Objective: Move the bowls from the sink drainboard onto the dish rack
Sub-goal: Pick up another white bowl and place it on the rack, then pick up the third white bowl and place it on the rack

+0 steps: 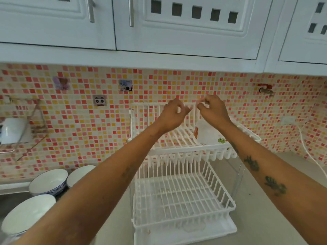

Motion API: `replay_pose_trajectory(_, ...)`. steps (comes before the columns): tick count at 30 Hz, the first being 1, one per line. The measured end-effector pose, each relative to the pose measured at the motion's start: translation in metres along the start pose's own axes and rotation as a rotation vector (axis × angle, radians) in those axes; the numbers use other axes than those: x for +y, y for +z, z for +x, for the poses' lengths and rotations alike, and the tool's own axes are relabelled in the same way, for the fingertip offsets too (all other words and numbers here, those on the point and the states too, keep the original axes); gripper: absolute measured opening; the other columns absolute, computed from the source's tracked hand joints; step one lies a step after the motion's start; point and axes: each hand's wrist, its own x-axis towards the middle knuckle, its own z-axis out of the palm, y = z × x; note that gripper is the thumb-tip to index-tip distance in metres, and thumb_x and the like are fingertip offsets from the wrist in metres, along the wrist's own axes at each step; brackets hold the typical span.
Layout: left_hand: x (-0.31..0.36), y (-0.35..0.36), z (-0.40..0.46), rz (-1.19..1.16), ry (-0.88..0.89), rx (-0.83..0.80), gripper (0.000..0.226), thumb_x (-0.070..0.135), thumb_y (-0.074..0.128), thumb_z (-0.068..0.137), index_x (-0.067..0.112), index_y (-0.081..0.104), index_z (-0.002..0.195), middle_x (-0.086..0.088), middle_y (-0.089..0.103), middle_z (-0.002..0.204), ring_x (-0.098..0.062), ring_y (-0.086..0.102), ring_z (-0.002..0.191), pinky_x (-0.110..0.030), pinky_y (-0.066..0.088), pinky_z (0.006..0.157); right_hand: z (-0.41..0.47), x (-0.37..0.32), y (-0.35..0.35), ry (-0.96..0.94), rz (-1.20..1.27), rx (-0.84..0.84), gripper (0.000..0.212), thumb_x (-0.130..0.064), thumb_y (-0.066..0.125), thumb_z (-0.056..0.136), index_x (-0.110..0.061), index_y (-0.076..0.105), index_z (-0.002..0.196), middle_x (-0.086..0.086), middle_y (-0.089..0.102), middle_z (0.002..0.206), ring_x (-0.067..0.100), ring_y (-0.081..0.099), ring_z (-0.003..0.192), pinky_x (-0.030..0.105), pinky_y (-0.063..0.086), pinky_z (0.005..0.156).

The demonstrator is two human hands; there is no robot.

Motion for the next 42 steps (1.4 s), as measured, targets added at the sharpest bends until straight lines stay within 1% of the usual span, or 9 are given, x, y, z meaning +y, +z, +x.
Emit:
replay_pose_trajectory(3,-0.006,-0.053,-0.019,-0.113,-0.066,0.128,0.032,0.033,0.040,0.103,0.003,0.050,0.097,0.000,0.049,0.085,-0.013,0.048,0.074,-0.018,0.039,0.063,0.002,-0.049,0.035,-0.049,0.101,-0.079,0.012,-0.023,0.056,0.091,-0.014,0.064,0.090,0.009,0.061,0.107,0.018,0.056,0.095,0.031,0.045,0.085)
replay_pose_trajectory(8,-0.048,-0.147,-0.054,-0.249,-0.261,0.362,0.026,0.025,0.040,0.102,0.006,0.058,0.100,-0.010,0.061,0.124,-0.022,0.056,0.113,-0.036,0.042,0.094,-0.007,-0.134,0.101,-0.069,0.339,-0.217,0.031,-0.023,0.053,0.091,0.008,0.059,0.087,0.022,0.064,0.091,0.030,0.060,0.080,0.031,0.047,0.072)
replay_pose_trajectory(13,-0.117,-0.227,-0.108,-0.463,-0.548,0.633,0.039,0.040,0.033,0.103,0.019,0.055,0.079,-0.001,0.066,0.096,-0.021,0.060,0.096,-0.042,0.048,0.091,-0.042,-0.217,0.176,-0.142,0.430,-0.439,0.027,-0.029,0.051,0.094,-0.006,0.066,0.100,0.010,0.068,0.111,0.025,0.065,0.093,0.039,0.053,0.078)
replay_pose_trajectory(17,-0.184,-0.256,-0.162,-0.520,-0.749,0.757,0.040,0.042,0.034,0.102,0.017,0.053,0.077,-0.001,0.065,0.089,-0.023,0.056,0.094,-0.038,0.045,0.084,-0.073,-0.245,0.246,-0.120,0.450,-0.642,0.018,-0.028,0.051,0.093,-0.012,0.059,0.090,0.002,0.058,0.099,0.010,0.056,0.069,0.031,0.046,0.062)
replay_pose_trajectory(20,-0.230,-0.262,-0.207,-0.645,-0.894,0.838,0.043,0.047,0.036,0.101,0.013,0.061,0.097,-0.007,0.064,0.103,-0.025,0.058,0.103,-0.038,0.046,0.086,-0.094,-0.238,0.306,0.027,0.457,-0.784,0.021,-0.028,0.052,0.093,-0.009,0.058,0.086,0.005,0.059,0.082,0.017,0.056,0.068,0.031,0.048,0.072)
replay_pose_trajectory(23,-0.272,-0.256,-0.249,-0.870,-1.040,0.958,0.060,0.050,0.038,0.099,0.005,0.051,0.135,-0.013,0.060,0.121,-0.027,0.056,0.119,-0.039,0.044,0.097,-0.113,-0.218,0.362,0.250,0.466,-0.881,0.047,-0.035,0.052,0.094,0.003,0.059,0.121,0.022,0.063,0.121,0.036,0.061,0.106,0.043,0.048,0.094)
replay_pose_trajectory(27,-0.320,-0.228,-0.292,-0.947,-1.211,1.054,0.062,0.050,0.042,0.097,0.005,0.048,0.138,-0.011,0.056,0.117,-0.027,0.052,0.103,-0.038,0.043,0.089,-0.136,-0.184,0.416,0.500,0.465,-0.940,0.047,-0.043,0.051,0.093,-0.006,0.058,0.119,0.009,0.058,0.121,0.023,0.053,0.105,0.034,0.040,0.086)
replay_pose_trajectory(35,-0.362,-0.171,-0.321,-0.875,-1.302,1.200,0.028,0.017,0.043,0.097,0.006,0.047,0.072,-0.009,0.045,0.064,-0.020,0.044,0.042,-0.009,0.030,0.035,-0.173,-0.113,0.467,0.757,0.390,-0.886,0.057,-0.044,0.051,0.093,-0.001,0.053,0.130,0.014,0.057,0.132,0.026,0.055,0.108,0.032,0.038,0.082)
replay_pose_trajectory(42,-0.373,-0.135,-0.324,-0.914,-1.386,1.113,0.022,0.021,0.047,0.097,0.012,0.050,0.077,-0.006,0.049,0.066,-0.014,0.045,0.041,-0.017,0.037,0.043,-0.198,-0.084,0.482,0.848,0.387,-0.889,0.050,-0.039,0.051,0.095,-0.003,0.055,0.130,0.014,0.062,0.121,0.023,0.054,0.097,0.026,0.042,0.061)
